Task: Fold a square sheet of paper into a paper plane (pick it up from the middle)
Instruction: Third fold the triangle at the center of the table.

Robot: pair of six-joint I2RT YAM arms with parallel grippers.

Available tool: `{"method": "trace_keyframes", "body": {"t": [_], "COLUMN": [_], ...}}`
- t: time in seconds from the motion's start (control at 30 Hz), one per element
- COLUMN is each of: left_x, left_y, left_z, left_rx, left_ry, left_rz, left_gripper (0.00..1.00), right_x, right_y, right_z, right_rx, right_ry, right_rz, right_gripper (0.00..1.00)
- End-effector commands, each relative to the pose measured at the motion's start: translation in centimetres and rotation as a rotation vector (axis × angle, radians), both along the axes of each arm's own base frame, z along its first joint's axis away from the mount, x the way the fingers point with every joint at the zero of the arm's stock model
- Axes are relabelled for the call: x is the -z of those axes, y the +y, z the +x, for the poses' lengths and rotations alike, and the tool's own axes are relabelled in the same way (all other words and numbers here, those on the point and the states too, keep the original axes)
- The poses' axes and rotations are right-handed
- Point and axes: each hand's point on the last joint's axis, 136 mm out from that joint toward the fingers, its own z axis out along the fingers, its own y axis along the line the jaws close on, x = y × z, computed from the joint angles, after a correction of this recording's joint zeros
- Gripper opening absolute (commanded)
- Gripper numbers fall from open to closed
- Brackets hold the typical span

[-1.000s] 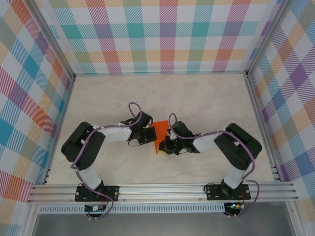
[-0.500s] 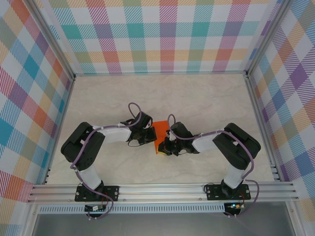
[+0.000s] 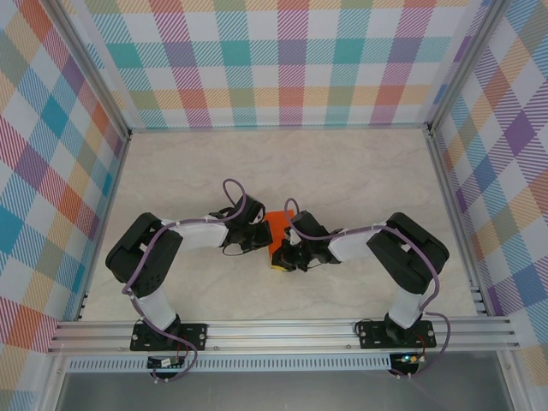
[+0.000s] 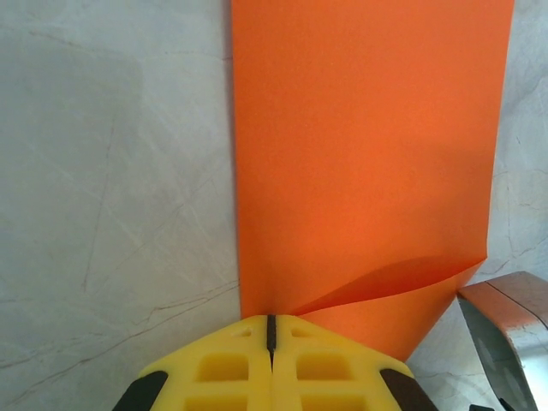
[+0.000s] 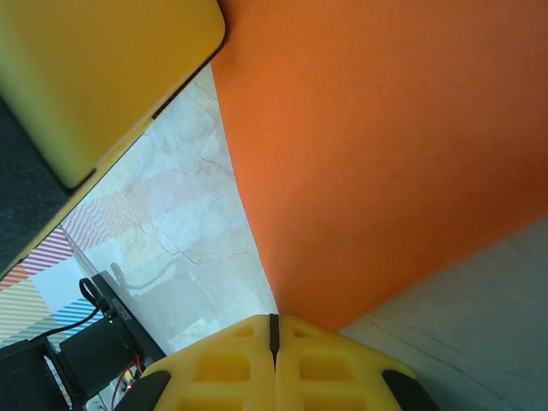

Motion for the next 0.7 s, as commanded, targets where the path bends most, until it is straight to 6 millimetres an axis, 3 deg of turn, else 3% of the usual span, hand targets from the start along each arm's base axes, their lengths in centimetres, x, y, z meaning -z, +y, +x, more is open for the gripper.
{"method": "trace_keyframes", "body": {"t": [0.0,0.07,0.13,0.47,0.67], "left_x": [4.7,4.6,4.6,4.2,3.7], "left_y": [4.6,4.6,4.5,4.0,3.5], "left_z": [-2.6,-2.6,-2.6,-2.2,-2.1], "left_rx": [-0.053,-0.052,-0.051,-0.036,-0.02], "left_ry": [0.101,0.099,0.097,0.089,0.083], "left_rz": [0.217,0.216,0.215,0.201,0.181], "left_gripper": [0.0,0.0,0.0,0.0,0.0], "right_x": [-2.3,-3.9,-4.3,-2.6,-0.5], "right_y": [0.0,-0.4,-1.1,-1.5,-1.8], "right_z": [0.7,1.5,2.0,4.1,4.5], "right_rx": [-0.018,-0.007,0.005,0.02,0.031], "right_ry": [-0.095,-0.165,-0.195,-0.178,-0.134], "right_rz": [-0.003,-0.005,-0.031,-0.062,-0.096], "right_gripper": [0.0,0.0,0.0,0.0,0.0]}}
